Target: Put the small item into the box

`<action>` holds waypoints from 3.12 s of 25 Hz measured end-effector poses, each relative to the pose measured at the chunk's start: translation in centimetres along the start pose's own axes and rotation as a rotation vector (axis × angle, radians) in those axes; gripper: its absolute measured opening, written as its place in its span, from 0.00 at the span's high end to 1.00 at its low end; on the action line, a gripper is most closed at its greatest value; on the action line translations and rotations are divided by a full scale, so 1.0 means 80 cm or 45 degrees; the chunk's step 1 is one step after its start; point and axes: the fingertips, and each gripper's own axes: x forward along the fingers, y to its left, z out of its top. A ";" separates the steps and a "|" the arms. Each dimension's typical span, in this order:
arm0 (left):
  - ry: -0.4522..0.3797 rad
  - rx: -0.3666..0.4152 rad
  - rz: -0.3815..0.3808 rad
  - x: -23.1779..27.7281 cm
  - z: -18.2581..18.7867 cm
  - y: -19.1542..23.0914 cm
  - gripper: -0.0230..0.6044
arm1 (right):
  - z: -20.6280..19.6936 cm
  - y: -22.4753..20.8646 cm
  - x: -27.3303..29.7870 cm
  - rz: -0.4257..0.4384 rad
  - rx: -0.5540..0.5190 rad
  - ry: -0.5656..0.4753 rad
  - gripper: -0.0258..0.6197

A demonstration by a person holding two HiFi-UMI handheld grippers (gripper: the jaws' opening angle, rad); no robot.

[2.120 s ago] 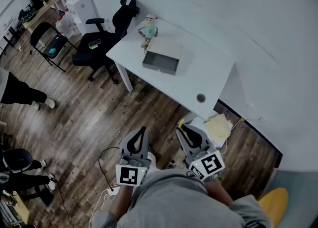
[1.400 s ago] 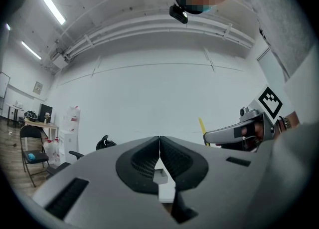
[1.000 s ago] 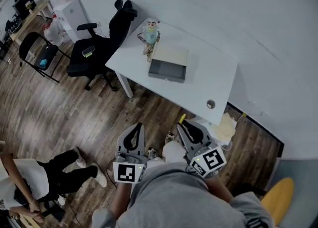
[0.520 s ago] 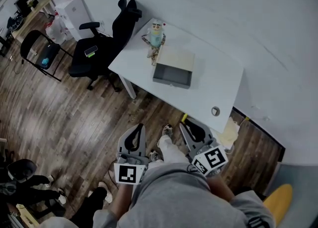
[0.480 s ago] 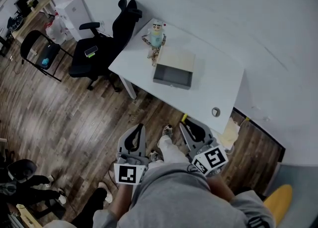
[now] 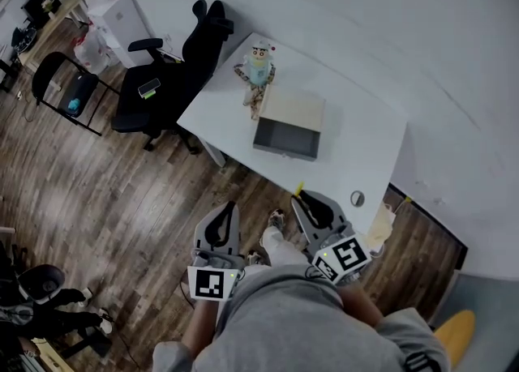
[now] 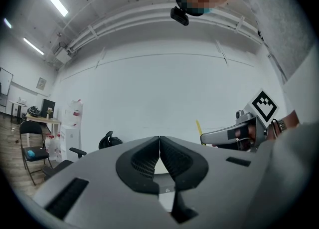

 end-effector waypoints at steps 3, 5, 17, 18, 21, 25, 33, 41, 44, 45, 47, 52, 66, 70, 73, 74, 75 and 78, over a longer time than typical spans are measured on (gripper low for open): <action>-0.001 0.012 -0.005 0.024 0.005 0.007 0.91 | 0.009 -0.014 0.019 0.011 0.006 -0.006 0.83; -0.001 0.016 -0.001 0.039 0.007 0.010 0.91 | 0.013 -0.023 0.030 0.024 0.010 -0.004 0.83; -0.023 0.043 0.029 0.124 0.014 0.010 0.91 | 0.035 -0.094 0.073 0.083 0.005 -0.029 0.83; -0.025 0.046 0.026 0.131 0.014 0.008 0.91 | 0.036 -0.100 0.075 0.083 0.006 -0.031 0.83; -0.018 0.032 0.013 0.148 0.010 0.000 0.91 | 0.036 -0.116 0.076 0.075 0.014 -0.026 0.83; 0.009 0.030 -0.022 0.166 0.004 -0.010 0.91 | 0.038 -0.134 0.071 0.046 0.026 -0.025 0.83; 0.003 0.012 -0.137 0.204 0.002 -0.036 0.91 | 0.033 -0.168 0.054 -0.054 0.045 -0.008 0.83; 0.042 -0.009 -0.240 0.243 -0.007 -0.023 0.91 | 0.031 -0.193 0.069 -0.168 0.063 0.031 0.83; 0.058 -0.022 -0.271 0.261 -0.012 -0.012 0.91 | 0.031 -0.199 0.083 -0.197 0.055 0.054 0.83; 0.064 -0.028 -0.284 0.265 -0.014 -0.009 0.91 | 0.030 -0.200 0.088 -0.206 0.058 0.060 0.83; 0.077 -0.031 -0.314 0.276 -0.017 -0.002 0.91 | 0.030 -0.204 0.100 -0.224 0.066 0.067 0.83; 0.098 -0.045 -0.379 0.302 -0.021 0.016 0.91 | 0.030 -0.210 0.129 -0.273 0.094 0.083 0.83; 0.165 -0.060 -0.586 0.364 -0.033 0.037 0.91 | 0.011 -0.244 0.174 -0.451 0.196 0.144 0.83; 0.182 -0.055 -0.634 0.374 -0.040 0.043 0.91 | -0.010 -0.246 0.188 -0.474 0.218 0.182 0.83; 0.196 -0.055 -0.666 0.380 -0.045 0.047 0.91 | -0.030 -0.246 0.197 -0.495 0.239 0.232 0.83; 0.198 -0.057 -0.676 0.382 -0.046 0.049 0.91 | -0.036 -0.246 0.200 -0.502 0.248 0.244 0.83; 0.202 -0.060 -0.685 0.384 -0.048 0.051 0.91 | -0.041 -0.247 0.202 -0.510 0.258 0.253 0.83; 0.214 -0.070 -0.714 0.391 -0.052 0.057 0.91 | -0.057 -0.247 0.211 -0.529 0.281 0.282 0.83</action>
